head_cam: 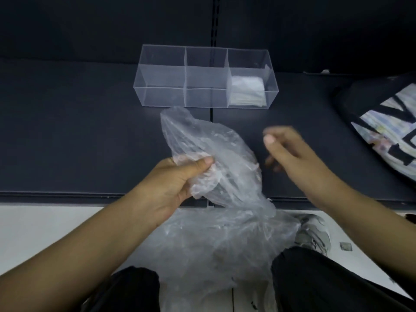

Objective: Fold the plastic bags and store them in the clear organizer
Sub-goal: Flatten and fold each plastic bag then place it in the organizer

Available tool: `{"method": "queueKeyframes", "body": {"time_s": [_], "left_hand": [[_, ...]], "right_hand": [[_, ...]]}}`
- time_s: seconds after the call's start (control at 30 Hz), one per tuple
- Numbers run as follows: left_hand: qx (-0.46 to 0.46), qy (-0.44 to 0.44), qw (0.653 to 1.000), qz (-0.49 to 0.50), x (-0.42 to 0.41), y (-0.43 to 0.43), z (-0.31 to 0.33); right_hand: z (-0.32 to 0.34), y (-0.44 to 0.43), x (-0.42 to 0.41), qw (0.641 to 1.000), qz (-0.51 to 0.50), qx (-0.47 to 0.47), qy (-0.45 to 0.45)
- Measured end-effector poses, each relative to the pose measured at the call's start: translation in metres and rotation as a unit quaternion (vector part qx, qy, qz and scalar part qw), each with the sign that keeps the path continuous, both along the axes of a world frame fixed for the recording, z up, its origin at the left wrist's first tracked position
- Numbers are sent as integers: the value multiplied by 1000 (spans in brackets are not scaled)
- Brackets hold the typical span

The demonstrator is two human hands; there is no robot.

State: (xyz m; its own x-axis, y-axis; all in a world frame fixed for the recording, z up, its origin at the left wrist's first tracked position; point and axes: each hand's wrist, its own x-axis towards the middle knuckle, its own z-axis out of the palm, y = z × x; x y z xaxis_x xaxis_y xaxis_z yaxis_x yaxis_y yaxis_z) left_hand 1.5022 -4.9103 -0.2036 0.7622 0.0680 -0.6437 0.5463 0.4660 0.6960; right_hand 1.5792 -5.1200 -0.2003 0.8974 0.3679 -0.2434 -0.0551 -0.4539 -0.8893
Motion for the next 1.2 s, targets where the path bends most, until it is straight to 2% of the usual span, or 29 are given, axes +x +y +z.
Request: {"method": "queueKeyframes", "body": {"time_s": [0.07, 0.13, 0.17, 0.3, 0.47, 0.53, 0.57, 0.6, 0.67, 0.7, 0.73, 0.8, 0.83, 0.87, 0.93, 0.97, 1.03, 1.1, 1.2], "left_hand": [[11, 6, 1000, 7, 0, 3, -2], [2, 9, 1000, -9, -1, 4, -1], [-4, 12, 1000, -27, -2, 4, -1], [-13, 47, 996, -78, -4, 16, 2], [-32, 77, 996, 43, 0, 56, -4], [35, 73, 993, 81, 2, 71, -10], [109, 58, 987, 100, 2, 75, -9], [216, 30, 970, 112, 2, 77, -8], [413, -109, 897, 114, 2, 71, 2], [455, -190, 868, 51, 5, 63, 13], [470, -244, 846, -61, 10, 52, 24], [457, -272, 811, -246, 20, 26, 41], [431, -271, 813, -281, 24, 16, 43], [392, -263, 839, -270, 29, 11, 45], [319, -228, 899, -194, 37, 12, 41], [302, -206, 917, -161, 38, 16, 35], [293, -163, 936, -105, 37, 28, 21], [273, -106, 954, -60, 34, 40, 5], [224, -34, 974, -2, 33, 52, -16]], "right_hand": [[13, -4, -8, 986, 108, -8, -125], [16, 2, -18, 951, 229, -62, -196], [15, 7, -21, 943, 245, -76, -211], [13, 14, -10, 978, 110, 24, -175], [12, 7, 12, 982, 27, 130, -132], [11, 8, 13, 982, -14, 164, -96], [12, 9, 12, 982, -23, 162, -91], [14, 11, 11, 983, -21, 153, -99], [20, 20, 9, 982, -5, 147, -119], [23, 26, 8, 981, 4, 147, -125], [26, 33, 7, 980, 16, 149, -128], [33, 48, 5, 978, 46, 163, -122], [36, 52, 6, 977, 54, 170, -114], [38, 54, 9, 979, 55, 170, -102], [39, 48, 20, 986, 40, 146, -72], [37, 40, 27, 991, 28, 122, -56], [32, 19, 44, 997, -16, 72, -35], [27, 1, 56, 996, -65, 65, -17], [14, -9, 53, 994, -18, 89, 56]]}}
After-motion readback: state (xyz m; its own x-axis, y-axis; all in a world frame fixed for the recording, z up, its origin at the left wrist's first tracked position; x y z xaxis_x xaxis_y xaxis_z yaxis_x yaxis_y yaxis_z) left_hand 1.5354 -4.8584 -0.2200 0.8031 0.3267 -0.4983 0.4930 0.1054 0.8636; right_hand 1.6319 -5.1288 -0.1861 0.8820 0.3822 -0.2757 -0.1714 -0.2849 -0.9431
